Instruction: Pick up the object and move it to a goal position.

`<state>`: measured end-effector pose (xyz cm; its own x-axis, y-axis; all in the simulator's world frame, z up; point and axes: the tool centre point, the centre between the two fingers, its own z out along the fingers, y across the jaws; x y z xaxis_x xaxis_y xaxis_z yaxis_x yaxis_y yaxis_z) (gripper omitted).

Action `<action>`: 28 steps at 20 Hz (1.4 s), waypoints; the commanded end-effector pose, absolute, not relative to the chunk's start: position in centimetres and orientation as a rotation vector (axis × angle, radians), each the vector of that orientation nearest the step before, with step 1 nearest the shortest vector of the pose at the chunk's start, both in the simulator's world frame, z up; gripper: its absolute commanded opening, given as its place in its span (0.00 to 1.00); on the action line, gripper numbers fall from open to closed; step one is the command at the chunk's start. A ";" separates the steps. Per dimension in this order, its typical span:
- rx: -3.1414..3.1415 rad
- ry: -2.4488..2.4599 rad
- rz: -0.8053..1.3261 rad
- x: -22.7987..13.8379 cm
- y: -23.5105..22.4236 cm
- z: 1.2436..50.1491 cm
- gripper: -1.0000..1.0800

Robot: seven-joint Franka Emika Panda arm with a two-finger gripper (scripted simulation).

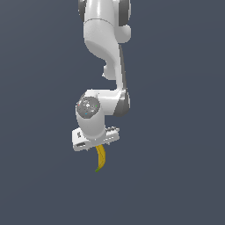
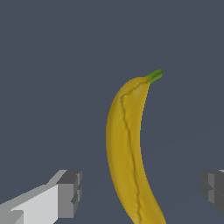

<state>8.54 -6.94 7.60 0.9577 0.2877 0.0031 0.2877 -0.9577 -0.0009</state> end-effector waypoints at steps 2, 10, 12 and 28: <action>-3.105 -0.474 -0.001 8.7 -7.6 7.0 0.96; -3.106 -0.472 0.001 8.7 -7.6 6.0 0.96; -3.106 -0.473 0.001 8.6 -7.6 5.0 0.96; -3.105 -0.476 0.000 8.7 -7.7 1.9 0.00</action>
<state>8.70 -7.59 1.84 0.9538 0.3005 -0.0010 0.3005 -0.9538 -0.0009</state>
